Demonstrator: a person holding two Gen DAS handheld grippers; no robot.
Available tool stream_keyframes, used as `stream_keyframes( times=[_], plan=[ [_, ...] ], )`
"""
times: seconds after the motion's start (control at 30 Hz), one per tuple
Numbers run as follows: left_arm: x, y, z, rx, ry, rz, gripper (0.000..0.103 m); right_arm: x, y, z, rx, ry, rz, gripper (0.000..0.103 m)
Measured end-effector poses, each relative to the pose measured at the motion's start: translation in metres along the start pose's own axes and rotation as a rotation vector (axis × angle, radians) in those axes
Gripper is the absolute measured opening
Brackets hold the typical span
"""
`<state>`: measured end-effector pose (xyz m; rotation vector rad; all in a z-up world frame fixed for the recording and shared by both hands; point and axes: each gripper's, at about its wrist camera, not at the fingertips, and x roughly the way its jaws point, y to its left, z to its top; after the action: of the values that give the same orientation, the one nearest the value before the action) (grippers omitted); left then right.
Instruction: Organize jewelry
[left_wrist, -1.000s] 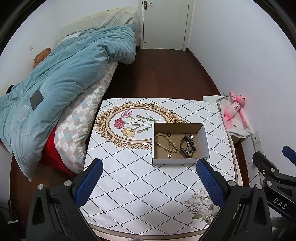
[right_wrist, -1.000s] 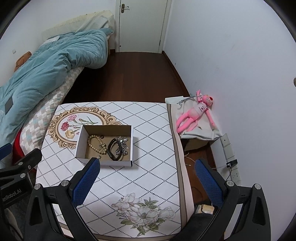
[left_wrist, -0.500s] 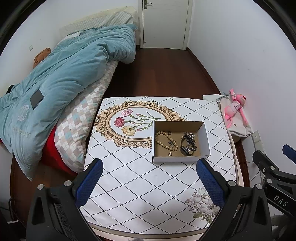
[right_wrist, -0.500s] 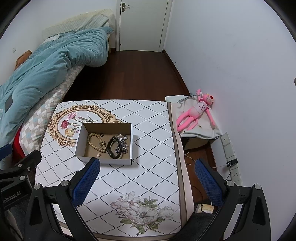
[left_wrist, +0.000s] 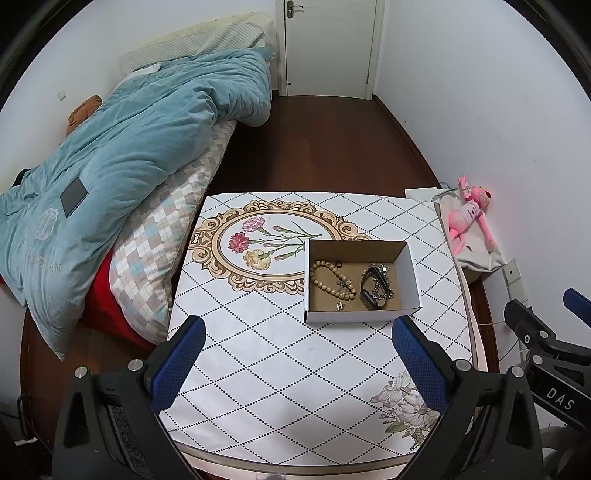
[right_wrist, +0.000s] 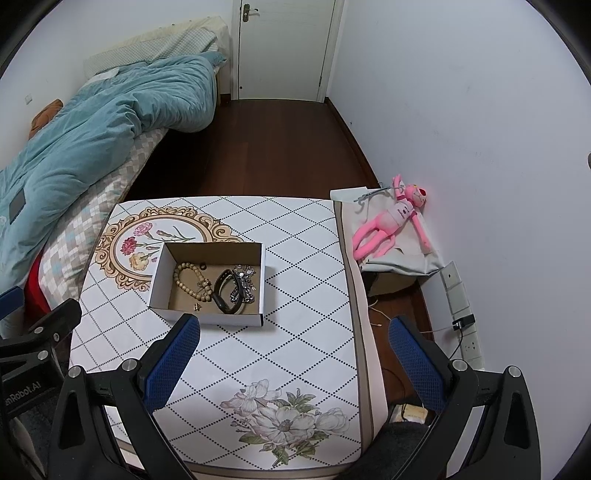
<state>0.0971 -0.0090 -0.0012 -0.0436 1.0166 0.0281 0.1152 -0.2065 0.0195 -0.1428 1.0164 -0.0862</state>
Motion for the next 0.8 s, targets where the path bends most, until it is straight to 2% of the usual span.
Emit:
stream_keyframes(
  times=[0.8],
  plan=[
    [-0.0018, -0.0018, 0.0014, 0.004, -0.002, -0.003, 0.103, -0.0035, 0.0037, -0.0015, 0.0, -0.004, 0.004, 0.103]
  ],
)
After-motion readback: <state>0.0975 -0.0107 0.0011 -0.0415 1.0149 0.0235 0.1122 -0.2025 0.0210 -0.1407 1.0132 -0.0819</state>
